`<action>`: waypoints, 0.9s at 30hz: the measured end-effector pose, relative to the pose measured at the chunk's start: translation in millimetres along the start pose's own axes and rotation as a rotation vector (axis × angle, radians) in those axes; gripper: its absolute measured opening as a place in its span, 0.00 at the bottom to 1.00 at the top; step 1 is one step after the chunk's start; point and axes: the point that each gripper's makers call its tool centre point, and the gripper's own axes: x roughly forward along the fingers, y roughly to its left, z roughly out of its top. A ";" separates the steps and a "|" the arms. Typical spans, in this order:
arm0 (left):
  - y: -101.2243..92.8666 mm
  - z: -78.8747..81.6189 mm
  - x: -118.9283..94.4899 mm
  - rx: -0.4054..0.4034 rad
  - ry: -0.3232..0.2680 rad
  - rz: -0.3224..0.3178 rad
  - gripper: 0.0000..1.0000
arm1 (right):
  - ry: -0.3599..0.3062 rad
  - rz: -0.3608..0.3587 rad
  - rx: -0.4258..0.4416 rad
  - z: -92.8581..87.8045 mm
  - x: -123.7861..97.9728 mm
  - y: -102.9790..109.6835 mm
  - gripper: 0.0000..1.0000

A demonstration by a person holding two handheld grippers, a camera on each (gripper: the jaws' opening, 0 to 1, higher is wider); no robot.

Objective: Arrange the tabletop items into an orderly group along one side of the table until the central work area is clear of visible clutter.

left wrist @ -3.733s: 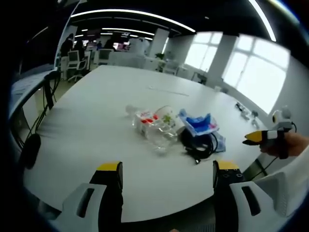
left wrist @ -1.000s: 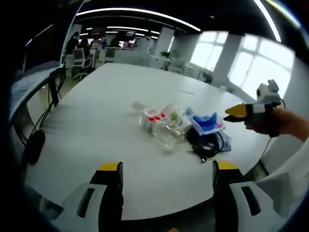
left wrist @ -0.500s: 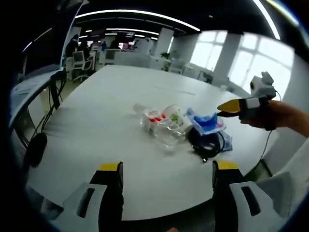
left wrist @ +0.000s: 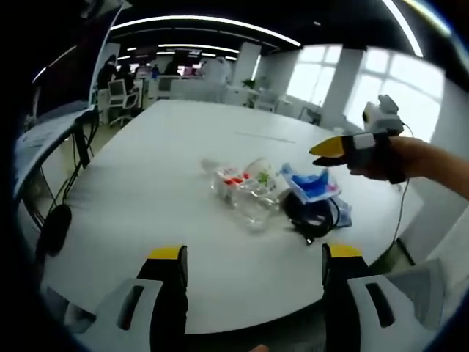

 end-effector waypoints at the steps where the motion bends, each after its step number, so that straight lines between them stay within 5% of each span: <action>1: 0.9 0.5 -0.5 -0.003 -0.002 0.004 0.71 | 0.004 0.008 -0.005 2.5 3.9 0.9 0.51; 16: 3.1 -2.0 -0.8 -0.008 0.014 0.015 0.71 | 0.092 0.014 -0.086 16.8 47.5 -7.5 0.51; 27: 1.6 -4.8 0.4 -0.017 0.035 0.011 0.71 | 0.185 0.003 -0.077 4.9 65.9 -13.2 0.51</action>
